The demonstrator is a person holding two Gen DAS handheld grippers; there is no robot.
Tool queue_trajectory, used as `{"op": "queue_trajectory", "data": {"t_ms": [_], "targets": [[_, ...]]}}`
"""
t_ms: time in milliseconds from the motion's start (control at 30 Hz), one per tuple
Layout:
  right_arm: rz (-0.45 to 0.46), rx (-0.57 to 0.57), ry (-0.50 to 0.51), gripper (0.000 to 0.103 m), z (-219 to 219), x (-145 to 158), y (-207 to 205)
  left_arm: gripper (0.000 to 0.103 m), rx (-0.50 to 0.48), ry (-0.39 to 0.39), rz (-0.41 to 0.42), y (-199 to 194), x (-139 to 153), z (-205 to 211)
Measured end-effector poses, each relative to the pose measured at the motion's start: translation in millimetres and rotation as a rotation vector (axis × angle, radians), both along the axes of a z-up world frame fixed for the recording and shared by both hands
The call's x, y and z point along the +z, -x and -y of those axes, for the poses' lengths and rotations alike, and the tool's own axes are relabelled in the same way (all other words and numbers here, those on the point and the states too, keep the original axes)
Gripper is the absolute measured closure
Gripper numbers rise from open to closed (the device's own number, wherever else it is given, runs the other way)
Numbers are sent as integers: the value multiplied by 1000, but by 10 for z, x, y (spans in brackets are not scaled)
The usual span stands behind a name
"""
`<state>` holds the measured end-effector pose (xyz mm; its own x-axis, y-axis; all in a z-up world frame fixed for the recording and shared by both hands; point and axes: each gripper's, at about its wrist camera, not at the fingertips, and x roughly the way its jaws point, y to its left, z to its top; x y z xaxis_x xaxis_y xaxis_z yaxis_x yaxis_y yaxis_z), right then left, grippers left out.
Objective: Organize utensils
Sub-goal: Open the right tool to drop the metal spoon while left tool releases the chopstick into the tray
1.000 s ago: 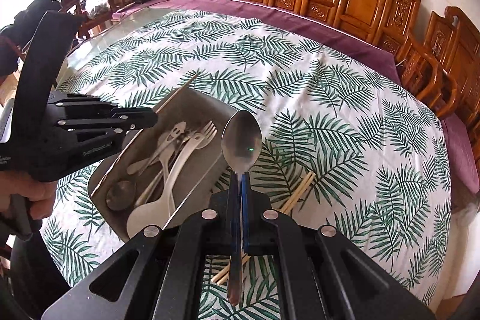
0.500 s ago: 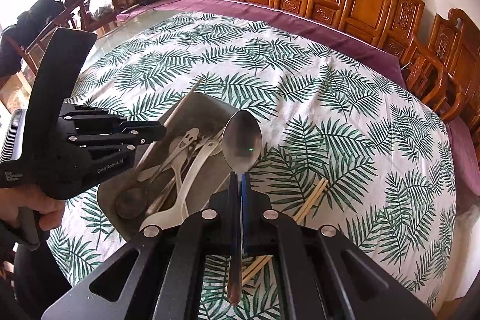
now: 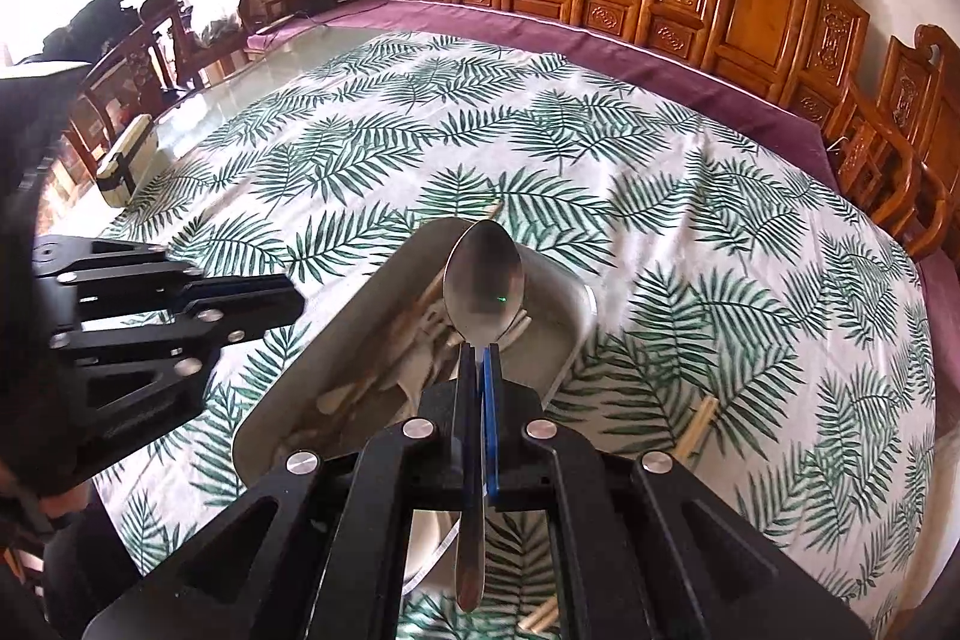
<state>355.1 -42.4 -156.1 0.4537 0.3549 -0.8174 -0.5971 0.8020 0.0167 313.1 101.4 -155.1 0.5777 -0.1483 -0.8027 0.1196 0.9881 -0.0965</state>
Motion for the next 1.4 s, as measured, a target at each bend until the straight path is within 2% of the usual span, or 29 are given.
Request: {"op": "queue_trajectory", "data": {"t_ms": [367, 700, 967, 1200, 1333, 1400], "targets": [[-45, -29, -21, 99, -208, -200, -67, 98, 9, 2, 22, 118, 84, -187], [-53, -57, -56, 98, -149, -199, -105, 98, 6, -6, 25, 188, 101, -156], [-4, -96, -55, 98, 494, -121, -20, 98, -37, -10, 39, 232, 115, 131], [-24, -174, 4, 98, 1128, -377, -62, 98, -84, 7, 33, 223, 52, 468], [-52, -208, 0, 82, 1313, -551, -67, 98, -106, 13, 24, 227, -2, 652], [-77, -220, -14, 81, 1362, -642, -65, 98, -113, 10, 21, 240, -22, 715]]}}
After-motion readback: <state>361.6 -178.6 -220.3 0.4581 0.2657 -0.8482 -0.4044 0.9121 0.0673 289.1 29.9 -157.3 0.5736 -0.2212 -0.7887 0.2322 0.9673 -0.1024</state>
